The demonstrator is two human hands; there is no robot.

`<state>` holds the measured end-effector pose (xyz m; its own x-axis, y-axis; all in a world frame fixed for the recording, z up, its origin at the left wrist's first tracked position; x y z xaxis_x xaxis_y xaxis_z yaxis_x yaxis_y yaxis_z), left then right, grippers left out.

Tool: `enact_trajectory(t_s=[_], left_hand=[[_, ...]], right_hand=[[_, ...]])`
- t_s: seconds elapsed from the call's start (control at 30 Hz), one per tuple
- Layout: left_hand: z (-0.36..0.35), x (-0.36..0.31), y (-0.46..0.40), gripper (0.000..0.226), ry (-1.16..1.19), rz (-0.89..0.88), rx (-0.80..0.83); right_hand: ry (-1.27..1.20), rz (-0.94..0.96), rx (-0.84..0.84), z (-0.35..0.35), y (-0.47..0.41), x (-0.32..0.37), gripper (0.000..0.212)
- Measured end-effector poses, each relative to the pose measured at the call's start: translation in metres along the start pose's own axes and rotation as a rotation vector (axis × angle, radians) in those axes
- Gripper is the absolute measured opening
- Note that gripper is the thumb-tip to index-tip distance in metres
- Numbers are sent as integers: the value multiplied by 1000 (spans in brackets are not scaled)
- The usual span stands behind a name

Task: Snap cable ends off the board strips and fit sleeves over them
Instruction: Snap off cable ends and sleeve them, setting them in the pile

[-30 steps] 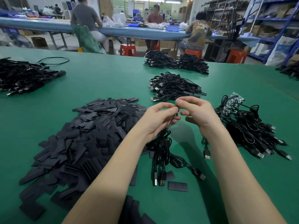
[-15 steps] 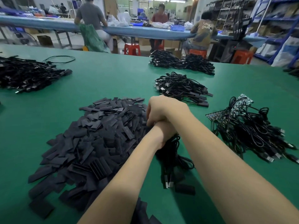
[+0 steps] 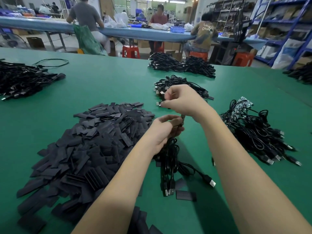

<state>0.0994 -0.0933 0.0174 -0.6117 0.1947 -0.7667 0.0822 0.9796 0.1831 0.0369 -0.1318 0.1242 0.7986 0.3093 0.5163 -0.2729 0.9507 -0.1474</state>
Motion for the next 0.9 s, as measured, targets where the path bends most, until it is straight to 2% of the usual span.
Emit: enact_trajectory(t_s=[0.2,0.37,0.5,0.63,0.77,0.9], left_hand=[[-1,-7,-1,6,74,24,55],[-2,-9,2,4,124,74,88],[-5,-7,6,3,143,117,124],[-8,-8,9,12,147,137,176],[-12,-6,12,9,137,170,216],[-13,-5,13,15,136,180,216]], right_hand=[[-783,-100,-12,7,38,-56,27],[-1189,-197,-18,-7,49,-83,24],[-1368,-203,-29,-14,48,-83,18],[-1520,-241,-49,-23,48,-80,8],[-1560,-273,-64,-26,50,-81,16],[-1562,-271,-57,-26,52,-80,18]])
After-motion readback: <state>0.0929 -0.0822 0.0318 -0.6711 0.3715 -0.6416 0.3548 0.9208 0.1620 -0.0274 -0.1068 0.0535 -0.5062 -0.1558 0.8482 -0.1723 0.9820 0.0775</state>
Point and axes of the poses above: each hand's wrist, its own y-axis away from the middle knuckle, its own z-axis out of the back of the hand, x = y × z, the point moved 8 cm from there along -y, towards the middle knuckle, and after that the axes turned 14 degrees about y, right-handed, at the moved point
